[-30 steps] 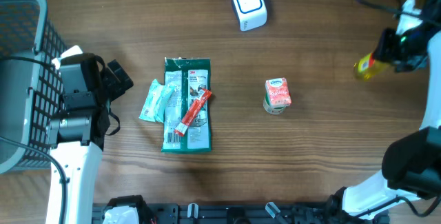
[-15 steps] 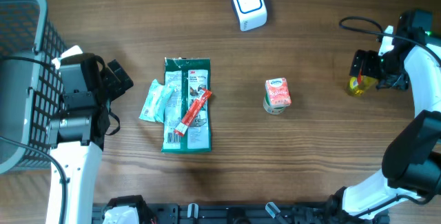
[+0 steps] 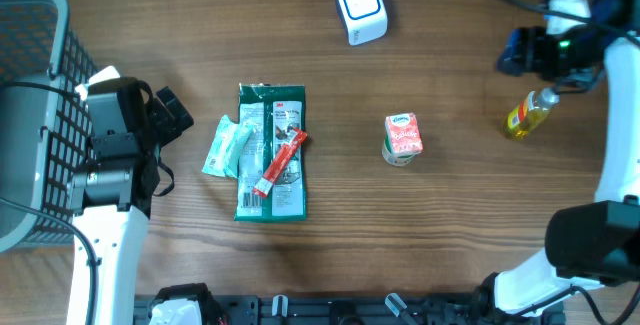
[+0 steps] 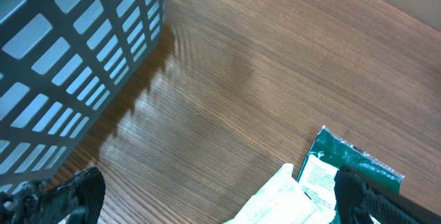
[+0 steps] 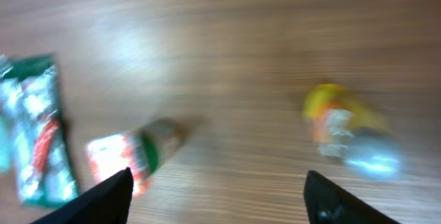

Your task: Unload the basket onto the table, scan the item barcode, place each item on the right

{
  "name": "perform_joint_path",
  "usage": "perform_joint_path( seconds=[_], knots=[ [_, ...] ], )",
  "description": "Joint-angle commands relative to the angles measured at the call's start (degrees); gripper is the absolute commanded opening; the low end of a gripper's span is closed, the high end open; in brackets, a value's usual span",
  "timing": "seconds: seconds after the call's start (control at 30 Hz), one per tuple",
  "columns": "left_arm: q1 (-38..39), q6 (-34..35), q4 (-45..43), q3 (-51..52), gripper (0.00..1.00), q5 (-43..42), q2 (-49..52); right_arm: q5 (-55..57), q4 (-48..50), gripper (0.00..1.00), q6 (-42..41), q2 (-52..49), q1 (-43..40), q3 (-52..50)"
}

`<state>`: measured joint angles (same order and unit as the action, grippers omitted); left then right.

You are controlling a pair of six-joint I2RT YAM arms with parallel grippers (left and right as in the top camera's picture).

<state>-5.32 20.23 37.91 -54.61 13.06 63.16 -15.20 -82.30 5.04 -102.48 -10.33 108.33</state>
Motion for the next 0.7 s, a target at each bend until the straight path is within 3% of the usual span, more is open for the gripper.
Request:
perform_joint_path(
  seconds=[0.0, 0.07, 0.2, 0.33, 0.43, 0.5, 0.63, 0.67],
  knots=[
    [-0.22, -0.50, -0.13, -0.48, 1.00, 0.72, -0.11, -6.29, -3.69, 0.62, 2.47, 1.44, 6.23, 1.05],
    [-0.22, -0.50, -0.13, -0.48, 1.00, 0.72, -0.11, -6.29, -5.49, 0.39, 2.27, 1.44, 10.78, 0.48],
    [-0.22, -0.50, -0.15, -0.48, 1.00, 0.72, -0.11, -6.23, -3.28, 0.39, -3.43, 1.44, 18.08, -7.43],
    [-0.22, -0.50, -0.13, -0.48, 1.00, 0.72, -0.11, 6.36, 2.71, 0.40, -12.07, 1.44, 25.94, -14.75],
    [-0.22, -0.50, -0.13, -0.48, 1.00, 0.72, -0.11, 6.99, 6.25, 0.41, -14.99, 1.44, 30.38, -18.36],
    [-0.22, -0.50, -0.13, -0.48, 1.00, 0.72, -0.11, 11.47, 8.17, 0.50, -18.38, 1.44, 32.11, -20.83],
    [-0.22, -0.50, -0.13, -0.48, 1.00, 0.72, -0.11, 12.68, 11.10, 0.94, -19.19, 1.44, 32.65, -23.93],
    [-0.20, -0.50, -0.15, -0.48, 1.00, 0.72, -0.11, 12.68, 11.65, 0.95, -19.17, 1.44, 32.68, -24.41]
  ],
)
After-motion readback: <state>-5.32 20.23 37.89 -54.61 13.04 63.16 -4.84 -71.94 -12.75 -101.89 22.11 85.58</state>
